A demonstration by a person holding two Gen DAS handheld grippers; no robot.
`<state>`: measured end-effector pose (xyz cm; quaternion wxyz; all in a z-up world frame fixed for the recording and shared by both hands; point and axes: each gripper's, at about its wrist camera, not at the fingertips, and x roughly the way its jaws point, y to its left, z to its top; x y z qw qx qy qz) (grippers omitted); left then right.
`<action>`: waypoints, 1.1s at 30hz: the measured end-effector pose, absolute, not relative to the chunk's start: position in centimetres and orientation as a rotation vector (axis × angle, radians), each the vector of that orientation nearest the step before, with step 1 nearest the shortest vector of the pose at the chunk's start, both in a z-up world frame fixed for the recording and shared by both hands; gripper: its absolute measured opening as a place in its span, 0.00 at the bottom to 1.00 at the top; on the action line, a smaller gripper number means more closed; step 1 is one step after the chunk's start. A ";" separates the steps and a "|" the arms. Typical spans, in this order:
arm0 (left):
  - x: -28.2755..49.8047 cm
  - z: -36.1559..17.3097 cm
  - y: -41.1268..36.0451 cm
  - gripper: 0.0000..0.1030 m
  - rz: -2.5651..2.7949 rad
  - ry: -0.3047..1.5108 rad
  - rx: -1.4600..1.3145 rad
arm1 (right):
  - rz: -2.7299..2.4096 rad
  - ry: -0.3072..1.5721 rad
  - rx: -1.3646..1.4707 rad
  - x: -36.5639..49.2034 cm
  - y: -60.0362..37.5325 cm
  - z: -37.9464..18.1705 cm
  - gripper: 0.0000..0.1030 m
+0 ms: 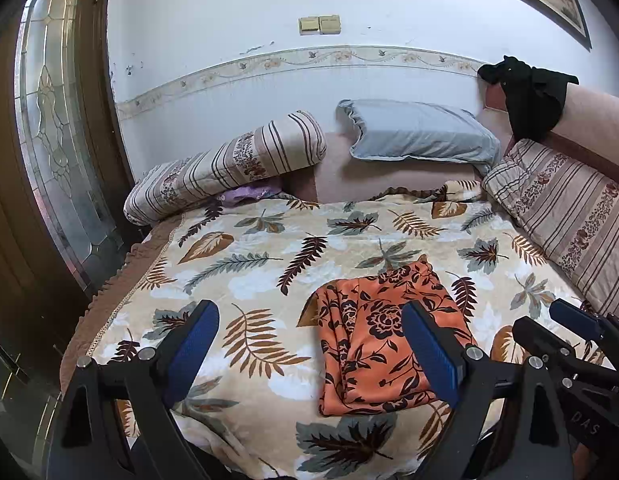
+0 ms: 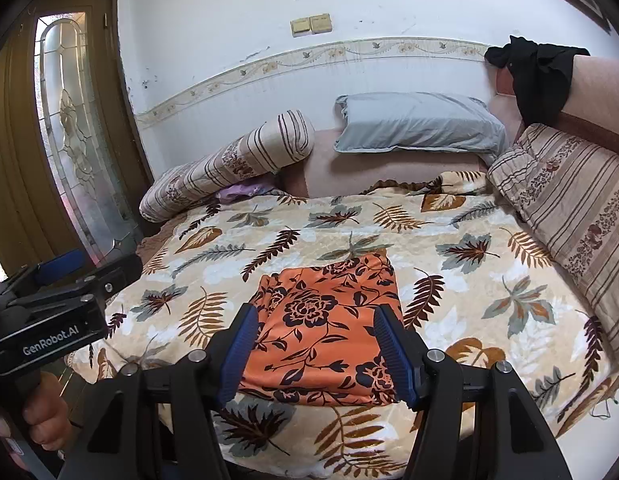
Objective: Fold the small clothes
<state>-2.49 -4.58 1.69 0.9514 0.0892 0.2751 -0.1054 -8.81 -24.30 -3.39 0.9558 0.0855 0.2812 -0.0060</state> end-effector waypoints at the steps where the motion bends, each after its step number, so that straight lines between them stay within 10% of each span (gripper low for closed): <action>1: -2.4 1.6 -4.6 0.90 -0.216 0.562 0.180 | -0.013 0.570 0.172 -8.8 -24.3 -3.4 0.62; 33: -2.6 1.1 -4.1 0.90 -0.223 0.573 0.160 | -0.025 0.549 0.162 -9.4 -24.0 -2.7 0.62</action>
